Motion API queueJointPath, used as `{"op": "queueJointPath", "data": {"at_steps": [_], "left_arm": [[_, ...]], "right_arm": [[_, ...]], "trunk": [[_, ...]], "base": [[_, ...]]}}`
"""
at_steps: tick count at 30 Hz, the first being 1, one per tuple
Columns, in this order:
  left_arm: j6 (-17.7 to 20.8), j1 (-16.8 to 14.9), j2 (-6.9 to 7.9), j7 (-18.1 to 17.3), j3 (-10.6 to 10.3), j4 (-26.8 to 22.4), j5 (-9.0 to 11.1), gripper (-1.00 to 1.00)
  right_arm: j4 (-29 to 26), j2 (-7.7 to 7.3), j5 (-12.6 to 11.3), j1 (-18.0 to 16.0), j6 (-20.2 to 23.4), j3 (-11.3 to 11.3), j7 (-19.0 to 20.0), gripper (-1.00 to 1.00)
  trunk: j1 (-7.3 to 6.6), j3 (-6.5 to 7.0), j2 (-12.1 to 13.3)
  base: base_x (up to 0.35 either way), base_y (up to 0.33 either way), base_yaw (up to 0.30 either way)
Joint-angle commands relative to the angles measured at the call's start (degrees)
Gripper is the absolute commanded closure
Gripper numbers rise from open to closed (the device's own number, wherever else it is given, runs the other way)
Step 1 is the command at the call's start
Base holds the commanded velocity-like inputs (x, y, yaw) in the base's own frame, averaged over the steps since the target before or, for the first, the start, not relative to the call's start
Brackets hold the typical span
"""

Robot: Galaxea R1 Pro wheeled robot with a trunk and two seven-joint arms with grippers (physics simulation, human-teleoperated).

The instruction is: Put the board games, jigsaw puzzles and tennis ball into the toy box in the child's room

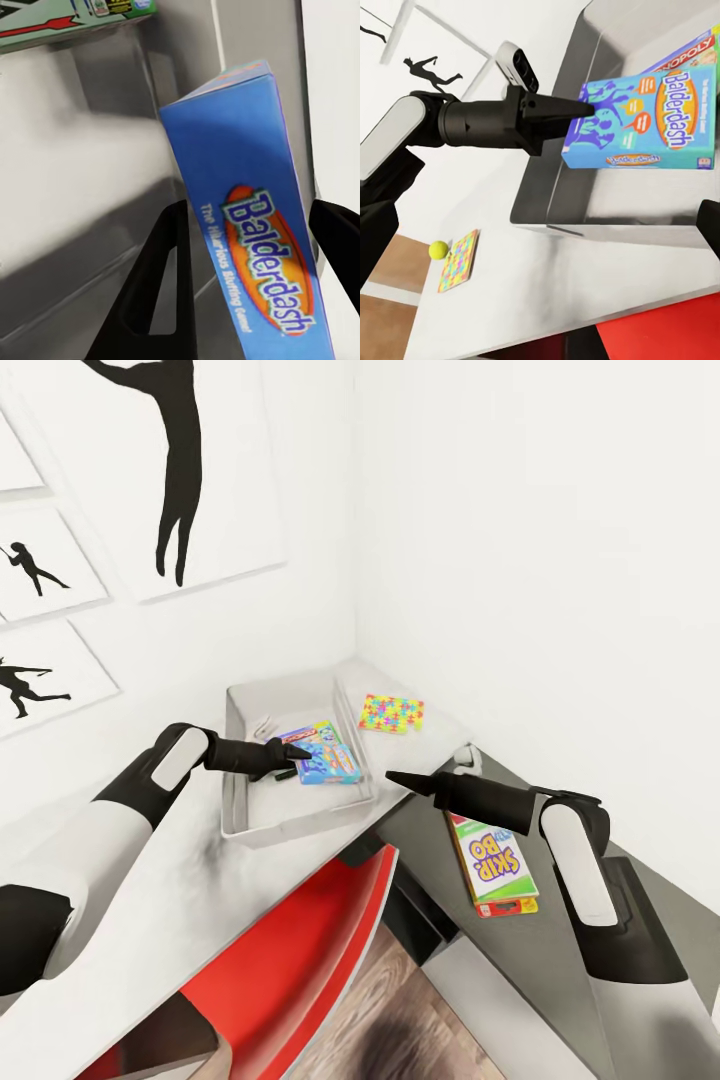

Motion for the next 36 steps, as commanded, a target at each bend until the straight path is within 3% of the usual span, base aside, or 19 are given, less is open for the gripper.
{"op": "queueJointPath", "data": {"at_steps": [1, 36], "left_arm": [[-0.03, -0.04, 0.08, -0.6, -0.2, 0.01, -0.45, 1.0], [-0.12, 0.48, 0.72, -0.6, -0.21, 0.01, -0.59, 1.0]], "right_arm": [[-0.02, -0.02, 0.51, -0.05, 0.1, 0.0, 0.52, -1.0], [-0.04, 0.05, 0.49, -0.03, 0.1, 0.08, 0.52, -1.0]], "trunk": [[0.03, -0.09, -0.1], [0.03, -0.09, -0.1]], "base": [[0.0, 0.0, -0.01], [0.0, 0.0, -0.001]]}}
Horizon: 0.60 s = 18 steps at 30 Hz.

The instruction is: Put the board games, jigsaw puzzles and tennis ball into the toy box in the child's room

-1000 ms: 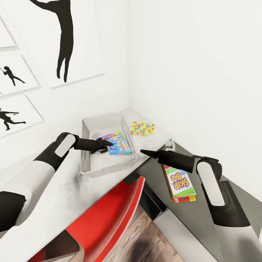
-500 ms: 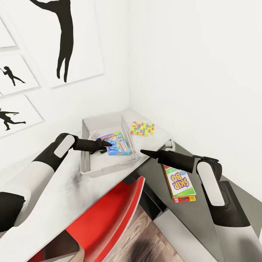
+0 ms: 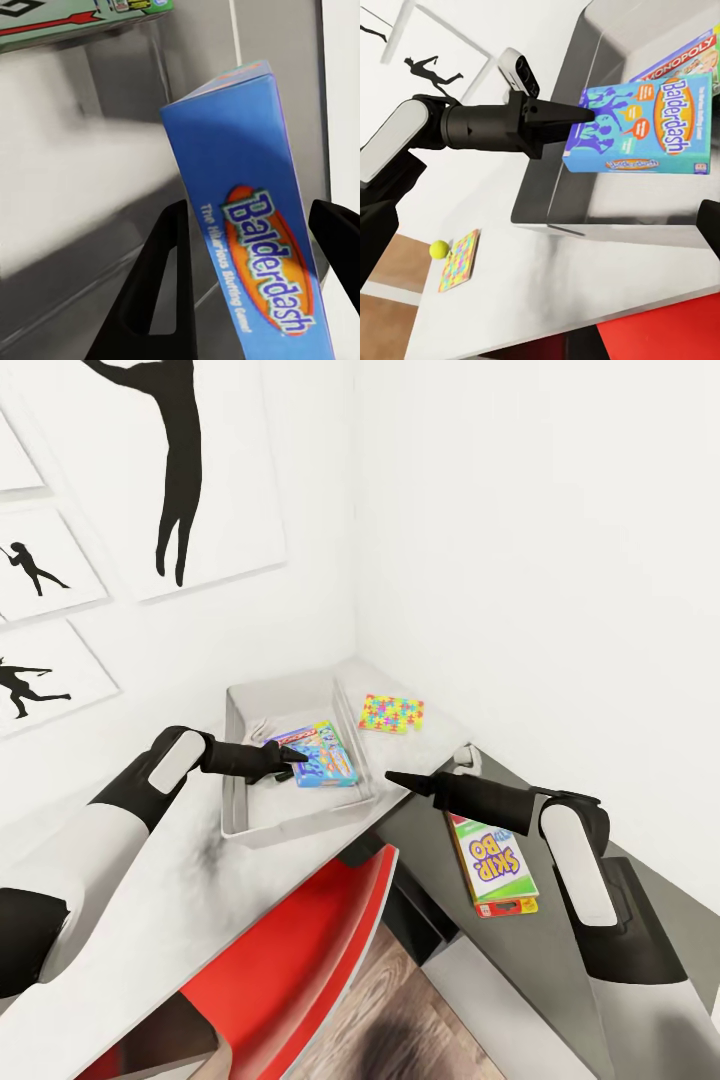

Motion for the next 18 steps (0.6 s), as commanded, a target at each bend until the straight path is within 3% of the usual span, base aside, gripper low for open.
{"op": "queueJointPath", "data": {"at_steps": [1, 18], "left_arm": [[-0.03, -0.06, 0.06, -0.6, -0.2, 0.01, -0.44, 1.0], [-0.03, -0.06, 0.06, -0.6, -0.21, 0.01, -0.45, 1.0]], "right_arm": [[-0.01, -0.02, 0.51, -0.05, 0.1, 0.01, 0.52, -1.0], [-0.01, -0.09, 0.53, -0.05, 0.1, -0.05, 0.52, -1.0]], "trunk": [[0.03, -0.09, -0.1], [0.03, -0.17, -0.1]], "base": [[0.0, 0.0, 0.0], [0.0, 0.0, 0.0]]}}
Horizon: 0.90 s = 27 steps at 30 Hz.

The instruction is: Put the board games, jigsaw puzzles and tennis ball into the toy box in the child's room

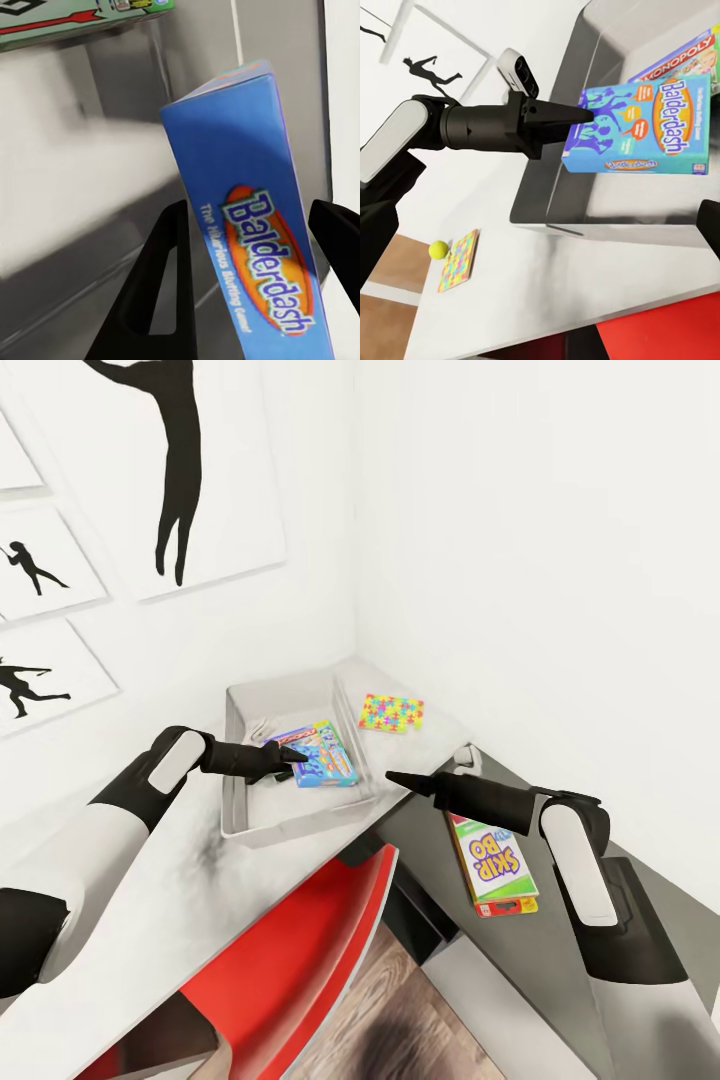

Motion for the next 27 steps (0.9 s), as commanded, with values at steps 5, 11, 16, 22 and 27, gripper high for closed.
{"op": "queueJointPath", "data": {"at_steps": [5, 11, 16, 22, 27], "left_arm": [[-0.03, -0.07, 0.06, -0.6, -0.2, 0.01, -0.44, 1.0], [-0.05, -0.01, 0.07, -0.6, -0.22, 0.01, -0.44, 1.0], [-0.07, 0.12, 0.12, -0.6, -0.21, 0.01, -0.44, 1.0], [-0.1, 0.22, 0.13, -0.6, -0.22, 0.01, -0.44, 1.0], [-0.11, 0.26, 0.14, -0.6, -0.25, 0.01, -0.44, 1.0]], "right_arm": [[-0.02, -0.03, 0.52, -0.05, 0.11, -0.01, 0.53, -1.0], [-0.02, -0.03, 0.5, -0.05, 0.11, 0.05, 0.54, -1.0], [-0.01, -0.03, 0.49, -0.05, 0.11, 0.06, 0.53, -1.0], [-0.01, -0.03, 0.51, -0.05, 0.11, 0.07, 0.52, -1.0], [-0.01, -0.03, 0.5, -0.05, 0.11, 0.07, 0.55, -1.0]], "trunk": [[0.03, -0.36, -0.11], [0.03, -0.83, -0.11], [0.03, -1.26, -0.11], [0.03, -1.81, -0.11], [0.03, -2.27, -0.11]], "base": [[0.0, 0.0, 0.0], [0.0, 0.0, 0.0], [0.0, 0.0, 0.0], [0.0, 0.0, 0.0], [0.0, 0.0, 0.0]]}}
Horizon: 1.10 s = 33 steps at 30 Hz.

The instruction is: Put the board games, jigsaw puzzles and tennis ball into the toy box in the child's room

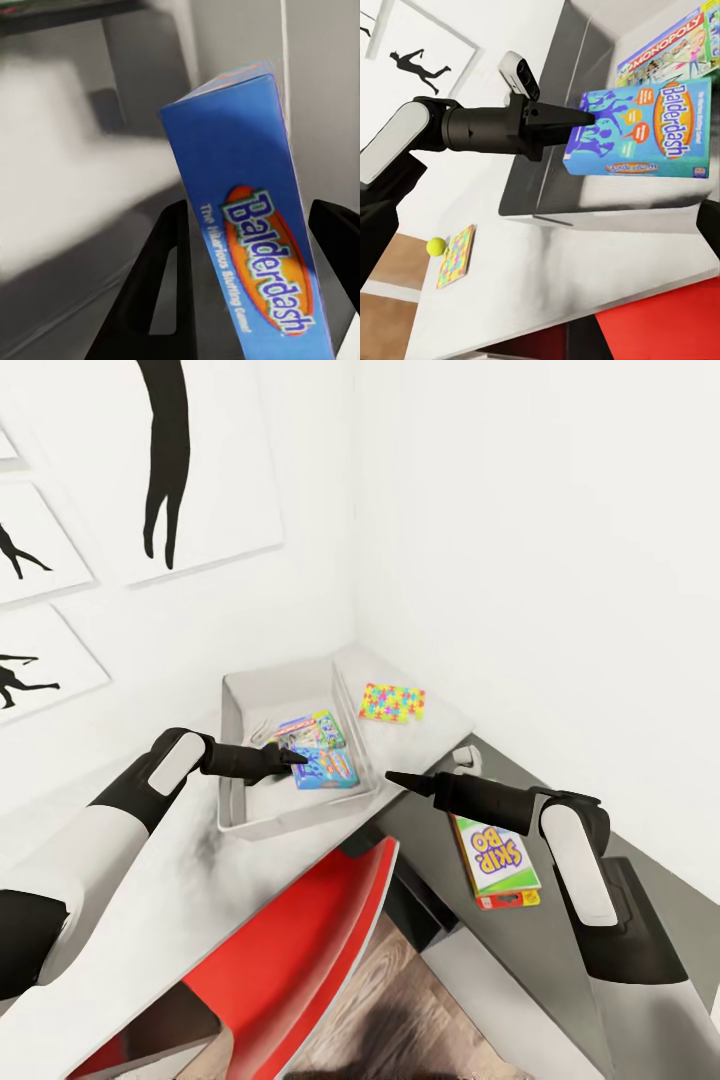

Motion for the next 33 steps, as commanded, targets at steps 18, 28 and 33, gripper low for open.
{"op": "queueJointPath", "data": {"at_steps": [18, 28, 33], "left_arm": [[-0.03, -0.04, 0.06, -0.6, -0.14, 0.0, -1.92, 1.0], [-0.26, -0.08, 0.06, -0.6, -0.06, 0.0, -2.31, 1.0], [-0.81, -0.16, 0.12, -0.6, -0.01, 0.0, -2.37, 1.0]], "right_arm": [[-0.01, -0.02, 0.51, -0.05, 0.11, -0.02, 0.49, -1.0], [-0.01, -0.02, 0.49, -0.05, 0.11, -0.03, 0.54, -1.0], [-0.01, 0.02, 0.49, -0.05, 0.11, 0.01, 0.56, -1.0]], "trunk": [[0.03, -1.58, -0.11], [0.03, -1.74, -0.11], [0.03, -1.76, -0.11]], "base": [[0.0, 0.0, 0.0], [0.0, 0.0, 0.0], [0.0, 0.0, 0.0]]}}
